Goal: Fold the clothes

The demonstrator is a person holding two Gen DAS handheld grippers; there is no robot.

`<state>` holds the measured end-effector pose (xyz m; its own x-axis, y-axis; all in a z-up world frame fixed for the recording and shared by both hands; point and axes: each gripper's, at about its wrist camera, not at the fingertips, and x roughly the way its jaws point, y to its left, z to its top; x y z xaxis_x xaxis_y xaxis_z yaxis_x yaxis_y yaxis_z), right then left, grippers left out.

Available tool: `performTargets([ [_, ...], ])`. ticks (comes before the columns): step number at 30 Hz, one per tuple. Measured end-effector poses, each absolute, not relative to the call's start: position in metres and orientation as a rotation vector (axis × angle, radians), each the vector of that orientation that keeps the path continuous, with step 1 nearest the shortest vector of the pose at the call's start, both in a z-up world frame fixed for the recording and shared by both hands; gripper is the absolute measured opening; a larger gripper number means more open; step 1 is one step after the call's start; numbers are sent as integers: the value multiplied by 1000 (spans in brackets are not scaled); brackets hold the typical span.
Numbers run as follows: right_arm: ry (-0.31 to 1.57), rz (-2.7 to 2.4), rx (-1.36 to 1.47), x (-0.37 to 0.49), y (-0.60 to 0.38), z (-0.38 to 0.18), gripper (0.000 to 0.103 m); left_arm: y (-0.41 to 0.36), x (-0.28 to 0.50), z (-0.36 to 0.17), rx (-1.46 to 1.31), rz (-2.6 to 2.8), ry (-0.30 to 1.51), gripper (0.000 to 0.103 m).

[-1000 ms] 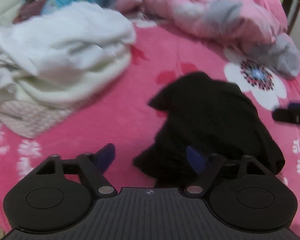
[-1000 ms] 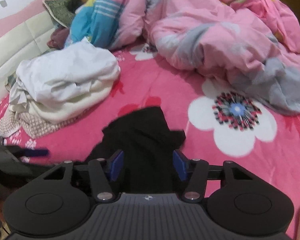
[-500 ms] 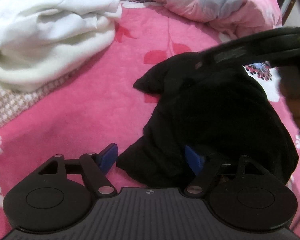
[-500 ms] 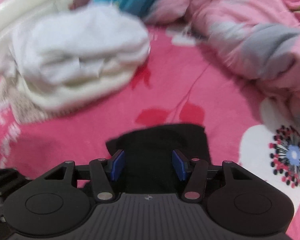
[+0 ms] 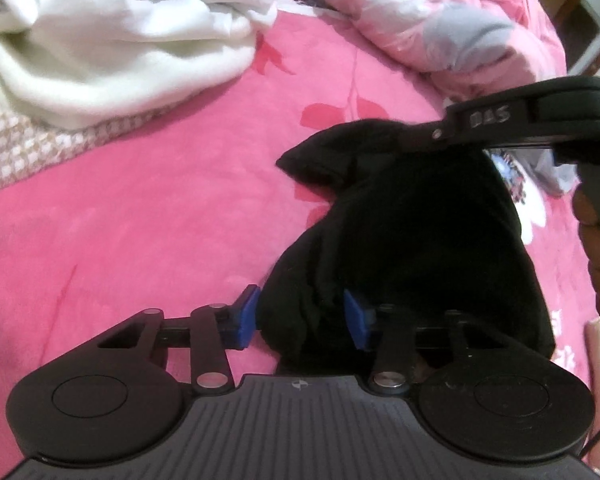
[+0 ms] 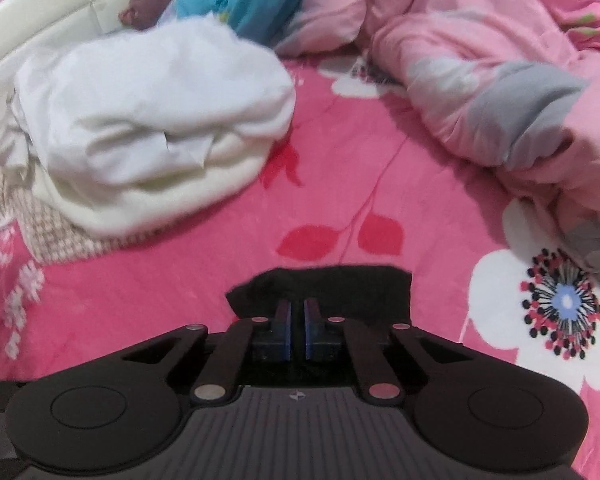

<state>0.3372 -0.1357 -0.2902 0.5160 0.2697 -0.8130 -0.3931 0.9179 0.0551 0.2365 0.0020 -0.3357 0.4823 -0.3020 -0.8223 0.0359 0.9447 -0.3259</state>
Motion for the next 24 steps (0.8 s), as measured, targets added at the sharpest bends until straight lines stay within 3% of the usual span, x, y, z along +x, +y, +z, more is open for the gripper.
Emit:
performTargets([
  [7, 875, 308, -30, 310, -154, -249, 6, 11, 228, -320, -265, -289, 1034, 47],
  [11, 860, 235, 15, 294, -174, -233, 6, 9, 231, -321, -232, -343, 1044, 63],
  [24, 1002, -183, 162, 179, -284, -223, 5, 7, 224, -313, -202, -550, 1077, 65],
])
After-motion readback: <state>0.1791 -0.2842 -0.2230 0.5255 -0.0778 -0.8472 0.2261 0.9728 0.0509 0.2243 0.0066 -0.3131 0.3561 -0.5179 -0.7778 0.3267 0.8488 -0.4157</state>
